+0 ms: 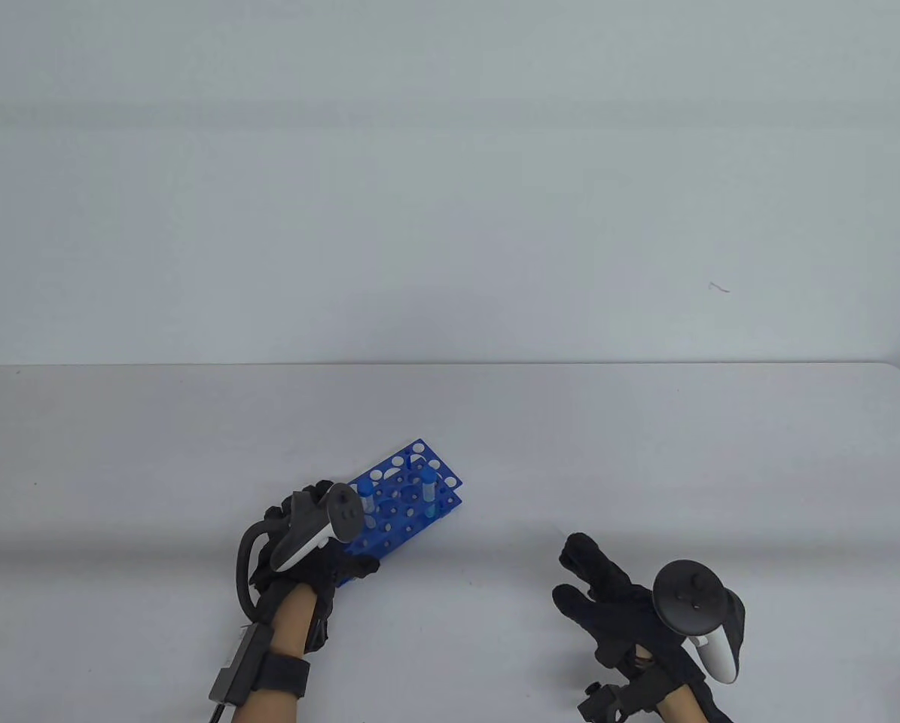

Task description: Press a plastic transfer pipette bulb to move liquid between test tubes

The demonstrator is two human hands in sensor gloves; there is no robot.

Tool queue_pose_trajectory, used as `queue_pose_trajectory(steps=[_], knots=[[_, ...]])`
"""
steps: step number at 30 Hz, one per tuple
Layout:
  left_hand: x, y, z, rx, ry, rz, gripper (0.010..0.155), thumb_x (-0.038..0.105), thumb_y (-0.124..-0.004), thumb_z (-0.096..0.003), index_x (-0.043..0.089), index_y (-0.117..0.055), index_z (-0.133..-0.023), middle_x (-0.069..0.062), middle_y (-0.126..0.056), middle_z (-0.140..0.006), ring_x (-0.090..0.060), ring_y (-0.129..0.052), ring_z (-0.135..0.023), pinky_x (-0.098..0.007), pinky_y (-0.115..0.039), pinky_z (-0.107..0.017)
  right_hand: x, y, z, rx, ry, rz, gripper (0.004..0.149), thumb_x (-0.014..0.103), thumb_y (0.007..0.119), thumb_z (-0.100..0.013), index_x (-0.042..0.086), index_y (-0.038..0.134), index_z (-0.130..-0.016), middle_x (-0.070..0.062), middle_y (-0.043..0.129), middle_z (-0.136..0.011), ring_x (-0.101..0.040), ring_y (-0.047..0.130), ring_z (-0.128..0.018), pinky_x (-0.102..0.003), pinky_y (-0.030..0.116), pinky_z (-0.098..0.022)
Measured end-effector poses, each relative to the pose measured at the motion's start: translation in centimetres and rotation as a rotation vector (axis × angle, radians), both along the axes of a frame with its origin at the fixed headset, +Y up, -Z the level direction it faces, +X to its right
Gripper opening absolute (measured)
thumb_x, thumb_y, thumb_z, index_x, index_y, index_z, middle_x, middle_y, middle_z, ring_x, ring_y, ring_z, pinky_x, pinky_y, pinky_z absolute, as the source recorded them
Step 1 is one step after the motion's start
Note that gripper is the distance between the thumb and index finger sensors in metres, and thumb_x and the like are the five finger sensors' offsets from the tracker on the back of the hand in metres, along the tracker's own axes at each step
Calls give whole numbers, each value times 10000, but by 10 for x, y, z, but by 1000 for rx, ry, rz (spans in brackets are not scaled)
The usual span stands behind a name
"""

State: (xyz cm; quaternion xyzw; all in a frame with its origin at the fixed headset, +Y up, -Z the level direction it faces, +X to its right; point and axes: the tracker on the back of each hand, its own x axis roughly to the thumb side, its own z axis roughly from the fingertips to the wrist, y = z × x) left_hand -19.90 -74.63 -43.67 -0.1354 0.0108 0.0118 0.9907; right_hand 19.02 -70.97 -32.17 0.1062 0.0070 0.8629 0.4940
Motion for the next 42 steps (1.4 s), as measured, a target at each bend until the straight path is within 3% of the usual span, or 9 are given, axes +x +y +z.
queue_pose_trajectory(steps=[12,26,33,42], knots=[[-7,0,2,92,-12,89,1214,696,-835,-299,128,-216,-1176,-181,-351,-1271,-415,-456,-1166,-671,-349,-876,-1,0,-1,-3,2,11,840,514,757,-408,48,509,-1061,-222,664,-1082,-493,648,-958,-609,605,-646],[13,23,53,99,-342,220,1215,705,-824,-306,91,-234,-1172,-217,-371,-1256,-447,-477,-1140,-690,-378,-844,2,2,-2,1,-11,-6,840,516,755,-409,48,509,-1061,-219,665,-1083,-491,648,-959,-609,605,-646],[39,19,79,92,-488,215,1213,707,-821,-306,89,-237,-1171,-219,-374,-1254,-449,-483,-1137,-691,-386,-840,4,2,-1,0,-19,-11,839,513,757,-408,44,511,-1059,-222,668,-1080,-495,649,-956,-610,605,-645],[55,5,87,67,-565,179,1210,704,-824,-301,93,-244,-1170,-217,-376,-1252,-447,-487,-1135,-688,-391,-838,5,2,-1,-2,-20,-9,839,512,758,-407,43,513,-1058,-225,669,-1079,-496,649,-955,-610,606,-643]])
